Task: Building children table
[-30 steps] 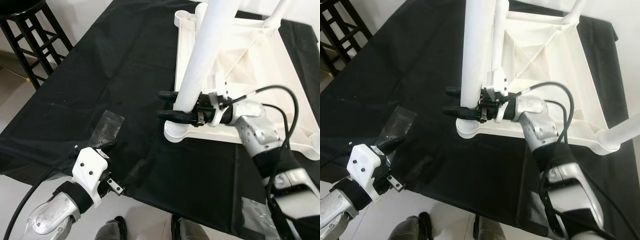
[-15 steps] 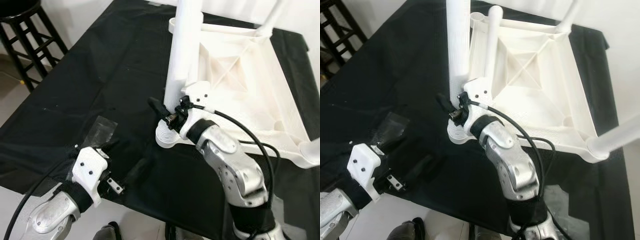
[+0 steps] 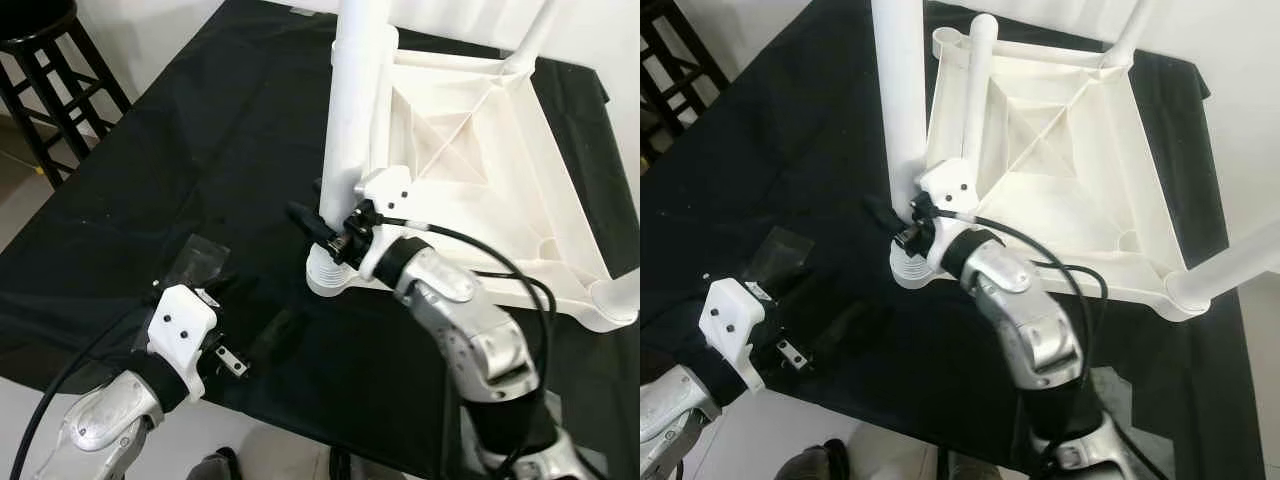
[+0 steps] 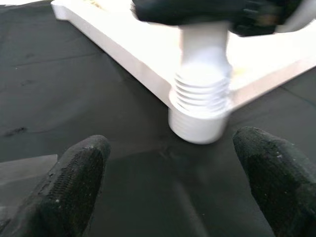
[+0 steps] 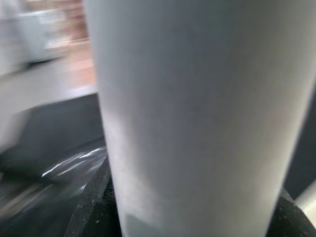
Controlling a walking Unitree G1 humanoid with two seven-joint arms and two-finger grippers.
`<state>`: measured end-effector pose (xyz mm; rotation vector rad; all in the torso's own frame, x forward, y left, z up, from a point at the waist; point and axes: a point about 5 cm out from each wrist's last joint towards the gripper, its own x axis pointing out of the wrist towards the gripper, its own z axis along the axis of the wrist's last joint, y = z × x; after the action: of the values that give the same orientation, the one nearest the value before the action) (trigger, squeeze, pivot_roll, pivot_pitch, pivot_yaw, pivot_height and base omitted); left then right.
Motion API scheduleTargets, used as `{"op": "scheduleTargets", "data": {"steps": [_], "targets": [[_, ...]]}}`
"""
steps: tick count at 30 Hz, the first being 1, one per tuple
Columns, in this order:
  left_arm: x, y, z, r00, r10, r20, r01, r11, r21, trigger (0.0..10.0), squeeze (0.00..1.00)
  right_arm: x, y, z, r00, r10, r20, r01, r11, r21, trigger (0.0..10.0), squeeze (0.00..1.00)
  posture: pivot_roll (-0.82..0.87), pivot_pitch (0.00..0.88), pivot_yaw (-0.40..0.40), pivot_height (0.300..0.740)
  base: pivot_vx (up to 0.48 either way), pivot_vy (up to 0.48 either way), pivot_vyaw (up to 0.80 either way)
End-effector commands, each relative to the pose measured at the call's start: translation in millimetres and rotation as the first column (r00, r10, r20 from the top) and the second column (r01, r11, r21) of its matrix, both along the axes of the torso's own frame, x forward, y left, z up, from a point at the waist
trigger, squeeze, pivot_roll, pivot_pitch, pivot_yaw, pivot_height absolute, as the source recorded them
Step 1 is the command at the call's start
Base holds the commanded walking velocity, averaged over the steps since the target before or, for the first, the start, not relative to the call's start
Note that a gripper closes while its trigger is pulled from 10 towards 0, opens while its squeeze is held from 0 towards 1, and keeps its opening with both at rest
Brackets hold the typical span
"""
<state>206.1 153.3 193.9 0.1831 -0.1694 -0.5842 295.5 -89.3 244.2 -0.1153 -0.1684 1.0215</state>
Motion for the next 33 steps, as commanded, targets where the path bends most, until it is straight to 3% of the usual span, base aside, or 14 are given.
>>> {"op": "scheduleTargets", "data": {"steps": [1,4,6,10,12,17,23,25,26,30,33], "targets": [[0.8,3.4,-3,1.0,-0.003,-0.02,0.003,1.0,-0.007,10.0,0.0,-5.2,0.7,-12,0.984,0.162,-0.071,-0.164,0.986,-0.017,10.0,0.0,-0.01,0.278,-0.041,0.74,0.0,0.0,0.0],[2.5,4.7,-1,1.0,-0.003,-0.014,0.003,1.0,-0.01,10.0,0.0,-2.6,-7.2,-11,0.979,0.194,-0.062,-0.197,0.98,-0.041,10.0,0.0,-0.01,0.274,-0.038,0.74,0.0,0.0,0.0],[8.4,8.5,6,1.0,-0.003,0.009,0.003,1.0,-0.019,10.0,0.0,10.9,-24.2,-12,0.976,0.209,-0.065,-0.213,0.975,-0.057,10.0,0.0,-0.01,0.269,-0.037,0.74,0.0,0.0,0.0],[10.7,9.8,10,1.0,-0.005,0.021,0.005,1.0,-0.021,10.0,0.0,15.5,-29.4,-11,0.975,0.214,-0.062,-0.218,0.975,-0.051,10.0,0.0,-0.01,0.269,-0.037,0.74,0.0,0.0,0.0],[15.6,12.0,22,0.998,-0.011,0.058,0.013,1.0,-0.023,10.0,0.0,24.1,-34.9,-16,0.977,0.203,-0.063,-0.204,0.979,-0.011,10.0,0.0,0.0,0.265,-0.036,0.74,0.0,0.0,0.0],[17.9,12.3,36,0.995,-0.038,0.094,0.04,0.999,-0.018,10.0,0.0,14.2,-33.0,-36,0.968,0.241,-0.071,-0.246,0.967,-0.067,10.0,0.0,0.01,0.269,-0.021,0.74,0.0,0.0,0.0],[17.6,7.1,44,0.991,-0.093,0.098,0.099,0.993,-0.059,10.0,0.0,5.9,-31.8,-45,0.97,0.236,-0.053,-0.242,0.96,-0.14,10.0,0.0,0.0,0.27,-0.011,0.74,0.0,0.0,0.0],[17.8,5.0,47,0.988,-0.12,0.097,0.128,0.989,-0.08,10.0,0.0,1.9,-33.2,-43,0.964,0.258,-0.062,-0.263,0.959,-0.105,10.0,0.0,0.0,0.27,-0.008,0.74,0.0,0.0,0.0],[17.3,1.0,51,0.979,-0.184,0.086,0.193,0.975,-0.106,10.0,0.0,-1.4,-40.4,-36,0.947,0.313,-0.076,-0.315,0.949,-0.021,10.0,0.0,-0.01,0.268,-0.001,0.74,0.0,0.0,0.0],[16.4,-1.5,52,0.97,-0.235,0.068,0.241,0.965,-0.099,10.0,0.0,-0.4,-47.4,-33,0.928,0.361,-0.087,-0.364,0.931,-0.016,10.0,0.0,0.0,0.267,0.0,0.74,0.0,0.0,0.0],[13.8,-3.7,55,0.957,-0.286,0.055,0.29,0.953,-0.091,10.0,0.0,7.5,-51.1,-42,0.941,0.323,-0.097,-0.334,0.932,-0.137,10.0,0.0,0.0,0.26,-0.006,0.74,0.0,0.0,0.0]]}}
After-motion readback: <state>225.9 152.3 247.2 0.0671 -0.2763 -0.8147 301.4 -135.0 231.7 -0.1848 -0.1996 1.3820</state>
